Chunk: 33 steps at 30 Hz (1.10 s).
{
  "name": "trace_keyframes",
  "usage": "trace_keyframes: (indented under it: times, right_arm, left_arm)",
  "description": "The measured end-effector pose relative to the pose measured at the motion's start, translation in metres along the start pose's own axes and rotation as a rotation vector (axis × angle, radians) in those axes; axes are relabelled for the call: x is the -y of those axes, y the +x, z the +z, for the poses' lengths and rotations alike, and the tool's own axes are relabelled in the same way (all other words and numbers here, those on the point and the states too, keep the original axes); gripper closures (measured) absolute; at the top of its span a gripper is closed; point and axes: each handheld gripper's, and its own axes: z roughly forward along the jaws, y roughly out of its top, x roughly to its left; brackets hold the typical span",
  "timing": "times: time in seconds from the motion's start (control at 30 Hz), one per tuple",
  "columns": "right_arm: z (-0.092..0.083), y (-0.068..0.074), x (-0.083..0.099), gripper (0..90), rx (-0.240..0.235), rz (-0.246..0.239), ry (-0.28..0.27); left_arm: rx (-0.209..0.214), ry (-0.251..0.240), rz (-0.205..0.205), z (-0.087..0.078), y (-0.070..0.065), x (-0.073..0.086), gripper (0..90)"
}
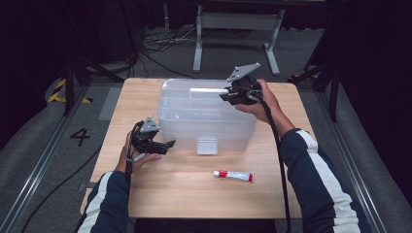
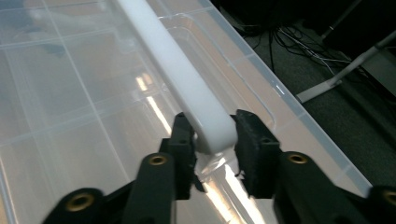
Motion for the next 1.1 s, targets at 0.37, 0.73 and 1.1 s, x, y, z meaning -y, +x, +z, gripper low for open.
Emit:
trace_keyframes:
  times: [0.37,0.73,1.1]
  right_arm:
    - [-0.002,0.005,0.003,73.9,0.006,-0.029,-0.002]
    - [-0.017,0.01,0.015,74.5,-0.014,-0.04,-0.018]
    - [-0.029,0.015,0.025,74.4,-0.013,-0.054,-0.043]
  left_arm:
    - [0.02,0.007,-0.018,-0.003,-0.003,-0.002,17.0]
    - [0.016,0.023,0.004,-0.004,-0.019,-0.004,17.3]
    - [0.031,-0.002,0.019,-0.017,-0.031,-0.001,23.2]
